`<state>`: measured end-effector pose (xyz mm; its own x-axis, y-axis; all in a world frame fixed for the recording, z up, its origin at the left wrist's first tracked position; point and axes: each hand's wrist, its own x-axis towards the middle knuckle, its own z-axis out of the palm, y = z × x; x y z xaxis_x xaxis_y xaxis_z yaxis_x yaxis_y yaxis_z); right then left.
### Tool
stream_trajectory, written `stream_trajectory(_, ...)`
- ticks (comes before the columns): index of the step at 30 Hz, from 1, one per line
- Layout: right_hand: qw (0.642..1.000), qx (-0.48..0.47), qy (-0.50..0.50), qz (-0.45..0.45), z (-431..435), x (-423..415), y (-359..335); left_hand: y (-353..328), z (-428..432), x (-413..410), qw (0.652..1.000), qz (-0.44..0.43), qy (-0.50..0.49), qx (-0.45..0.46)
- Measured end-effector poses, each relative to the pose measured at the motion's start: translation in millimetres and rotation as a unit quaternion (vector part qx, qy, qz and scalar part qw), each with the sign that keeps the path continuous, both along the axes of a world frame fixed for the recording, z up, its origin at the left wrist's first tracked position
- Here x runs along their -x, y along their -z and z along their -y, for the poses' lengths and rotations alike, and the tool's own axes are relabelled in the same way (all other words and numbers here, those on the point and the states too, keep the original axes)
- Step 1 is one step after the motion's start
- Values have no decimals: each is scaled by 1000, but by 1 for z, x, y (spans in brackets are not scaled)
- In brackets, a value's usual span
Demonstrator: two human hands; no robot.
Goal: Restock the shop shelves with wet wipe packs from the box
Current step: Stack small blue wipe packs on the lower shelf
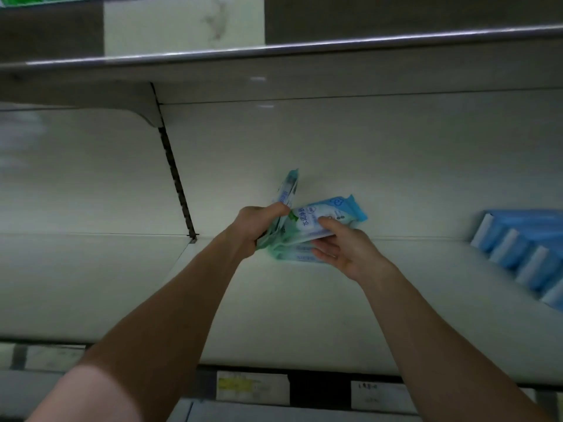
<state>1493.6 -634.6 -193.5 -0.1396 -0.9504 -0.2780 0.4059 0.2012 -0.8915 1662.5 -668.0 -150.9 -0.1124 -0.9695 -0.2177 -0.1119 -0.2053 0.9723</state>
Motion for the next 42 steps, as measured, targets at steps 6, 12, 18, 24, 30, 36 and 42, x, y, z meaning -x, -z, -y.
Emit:
stream_trajectory(6, 995, -21, 77, -61, 10, 18, 2, -8, 16, 1, 994, 96, 14, 50)
stream_trajectory(12, 964, -9, 87, -251, 26, 29, 2, 5, 25, 5, 981, 164, 44, 98)
stream_trajectory(18, 921, -14, 100, -375, 40, 25, 15, 18, 25, 7, 960, 232, 49, 151)
stream_trajectory(24, 861, -72, 84, -497, 41, 28, 35, 31, 28, 0, 963, 219, 75, 136)
stream_trajectory(30, 927, -80, 30, -366, 42, 26, 35, 45, 32, -3, 979, 169, 91, 67)
stream_trajectory(36, 918, -58, 20, -391, 44, 29, 31, 52, 29, -6, 978, 178, 100, 52)
stream_trajectory(42, 851, -58, 42, -520, 46, 31, 30, 45, 32, -3, 967, 213, 82, 110)
